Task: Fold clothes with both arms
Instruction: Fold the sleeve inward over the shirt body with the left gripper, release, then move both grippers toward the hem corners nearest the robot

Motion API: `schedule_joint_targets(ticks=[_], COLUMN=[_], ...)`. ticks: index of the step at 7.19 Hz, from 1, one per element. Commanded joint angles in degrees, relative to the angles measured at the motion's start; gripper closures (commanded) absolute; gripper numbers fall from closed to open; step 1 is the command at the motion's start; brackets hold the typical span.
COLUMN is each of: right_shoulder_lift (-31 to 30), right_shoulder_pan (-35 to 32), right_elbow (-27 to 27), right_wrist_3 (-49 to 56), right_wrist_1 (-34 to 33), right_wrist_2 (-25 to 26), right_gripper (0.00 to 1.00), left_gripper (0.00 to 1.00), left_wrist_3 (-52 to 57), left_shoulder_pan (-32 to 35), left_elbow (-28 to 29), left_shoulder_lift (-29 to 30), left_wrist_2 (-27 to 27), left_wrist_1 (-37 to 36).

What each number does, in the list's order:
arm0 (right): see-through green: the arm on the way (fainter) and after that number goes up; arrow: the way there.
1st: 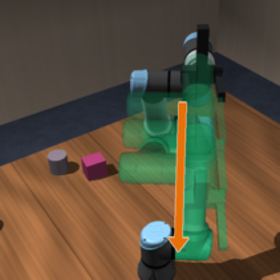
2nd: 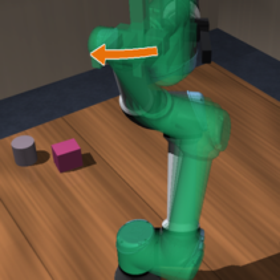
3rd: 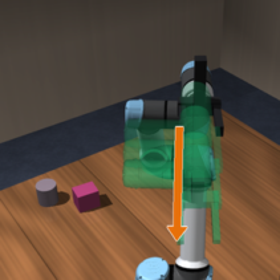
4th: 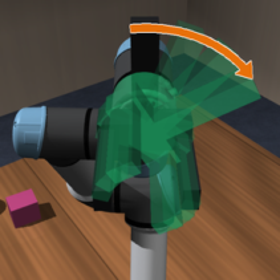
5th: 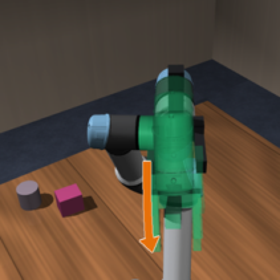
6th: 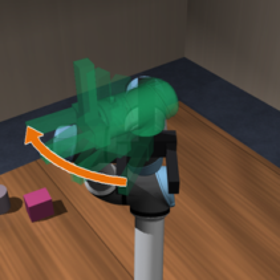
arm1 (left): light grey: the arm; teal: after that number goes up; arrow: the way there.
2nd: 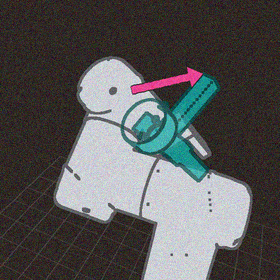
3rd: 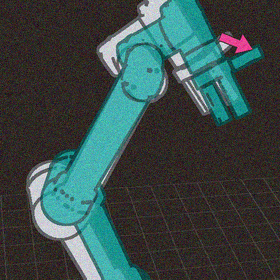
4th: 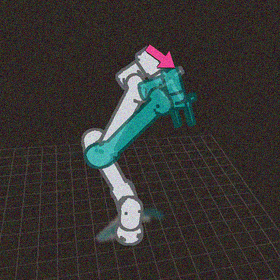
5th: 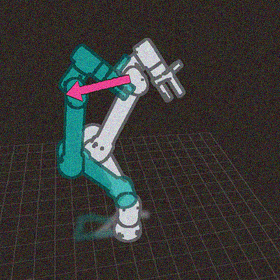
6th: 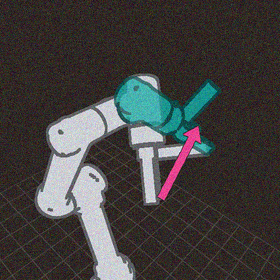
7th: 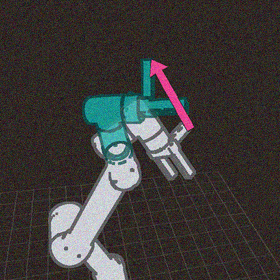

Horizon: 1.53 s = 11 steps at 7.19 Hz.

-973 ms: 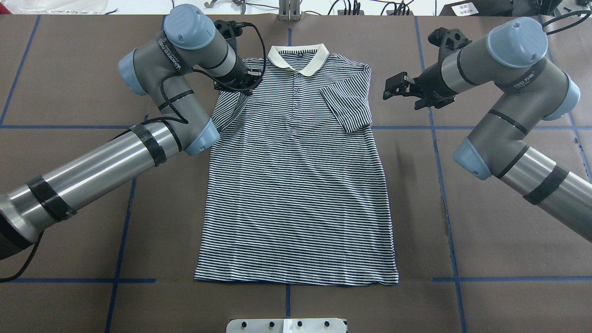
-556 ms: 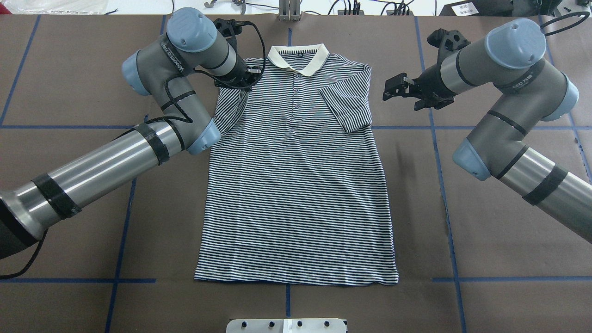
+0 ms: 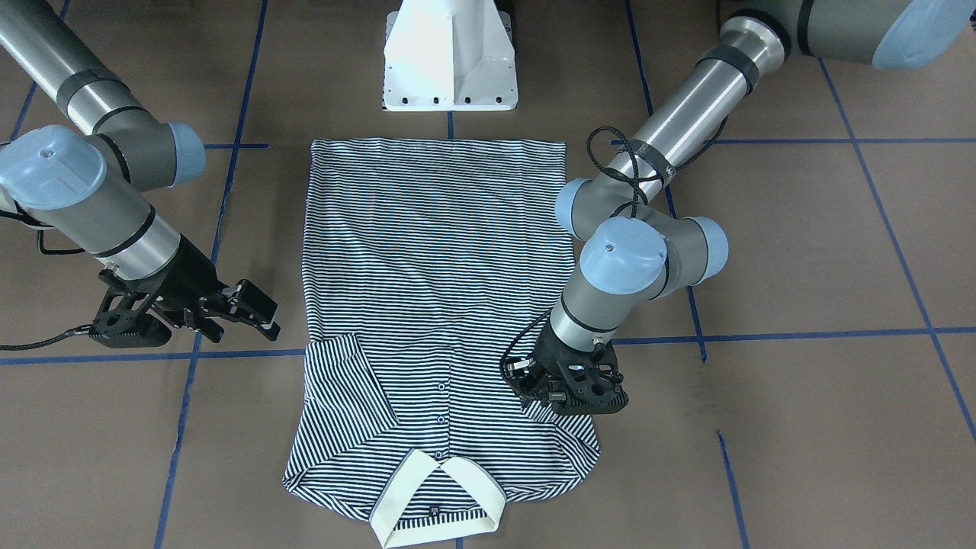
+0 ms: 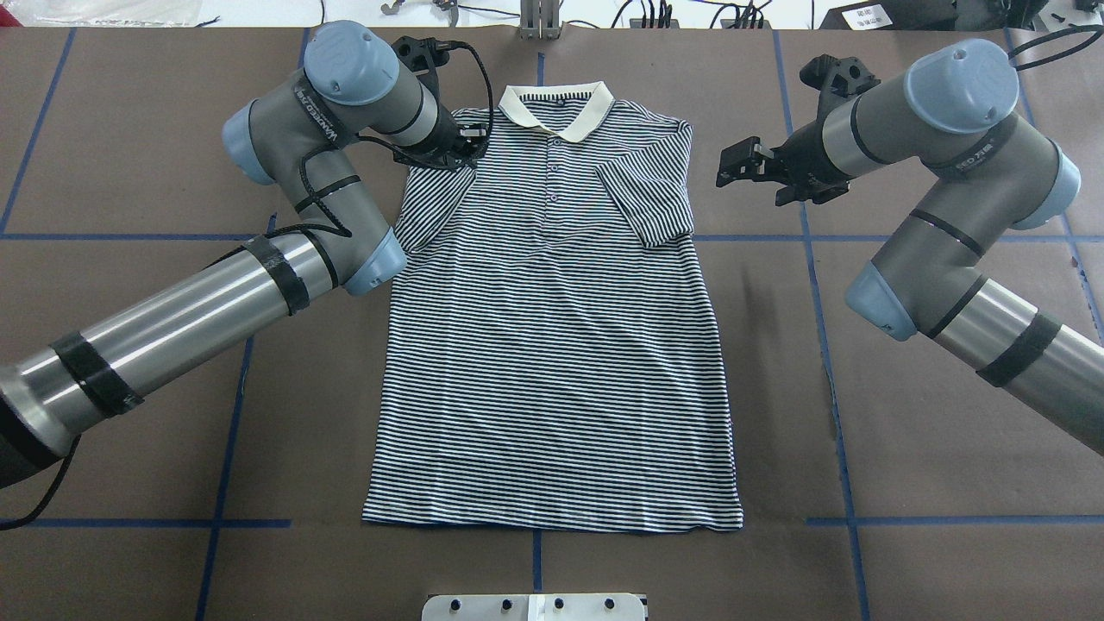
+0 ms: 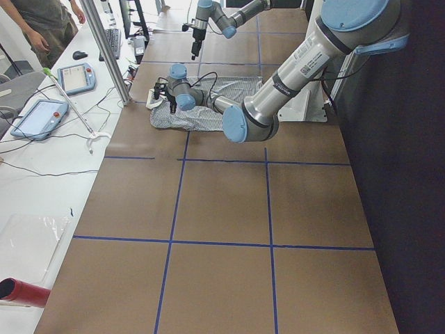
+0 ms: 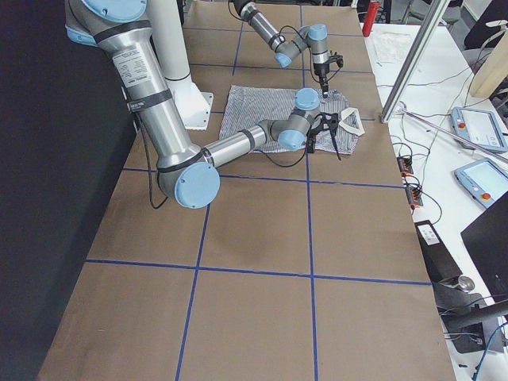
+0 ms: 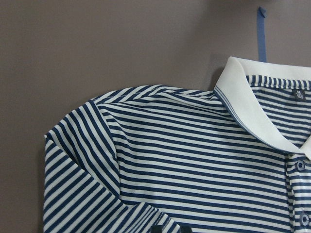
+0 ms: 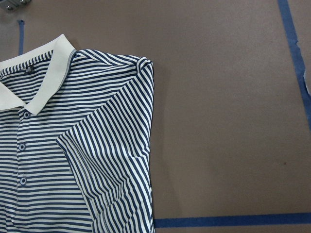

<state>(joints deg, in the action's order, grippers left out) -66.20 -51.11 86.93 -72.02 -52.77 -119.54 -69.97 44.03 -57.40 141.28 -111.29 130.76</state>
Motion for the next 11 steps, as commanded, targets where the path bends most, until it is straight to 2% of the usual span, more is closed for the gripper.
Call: schedule_joint_targets(ticks=[1, 2, 3, 4, 5, 6, 7, 8, 9, 11], right_shoulder_lift=[-5.7, -9.6, -13.5, -17.3, -20.7, -25.5, -29.6, -30.2, -29.4, -22.3], right_shoulder_pan=[0.7, 3.4, 7.6, 13.4, 18.7, 23.1, 28.9, 37.1, 44.6, 49.3], right_elbow=[5.8, 8.8, 12.7, 18.1, 22.3, 25.9, 29.8, 30.5, 30.8, 31.6], right_wrist_3=[-1.1, -4.8, -9.3, -13.6, -19.5, -22.9, -29.1, -36.5, -41.9, -47.3], right_wrist_1=[-0.2, -0.3, -0.2, -0.3, -0.3, -0.3, -0.3, -0.4, -3.4, -17.6], right_wrist_2=[0.5, 2.0, 6.6, 13.4, 18.8, 22.1, 27.8, 36.8, 46.1, 48.3], right_gripper=[0.0, 0.0, 0.0, 0.0, 0.0, 0.0, 0.0, 0.02, 0.04, 0.09], left_gripper=[0.05, 0.05, 0.05, 0.05, 0.05, 0.05, 0.05, 0.05, 0.02, 0.01], left_wrist_3=[-3.8, -3.9, -3.5, -3.5, -3.4, -3.9, -3.9, -4.1, -4.1, -4.2], left_shoulder_pan=[-1.8, -3.9, -4.0, -4.1, -4.1, -4.2, -4.2, -4.2, -4.2, -4.3], left_elbow=[-10.7, -15.6, -20.0, -24.6, -26.7, -30.2, -33.4, -33.5, -33.5, -33.0], left_shoulder_lift=[-5.4, -8.4, -11.8, -15.3, -17.8, -20.2, -23.8, -24.4, -24.5, -24.5], left_wrist_2=[-0.2, -0.2, -0.6, -0.7, -0.8, -4.3, -5.0, -4.9, -4.9, -4.9], left_wrist_1=[-0.2, -0.1, 0.0, -0.3, -0.1, -0.7, -0.6, -0.4, -0.5, -0.5])
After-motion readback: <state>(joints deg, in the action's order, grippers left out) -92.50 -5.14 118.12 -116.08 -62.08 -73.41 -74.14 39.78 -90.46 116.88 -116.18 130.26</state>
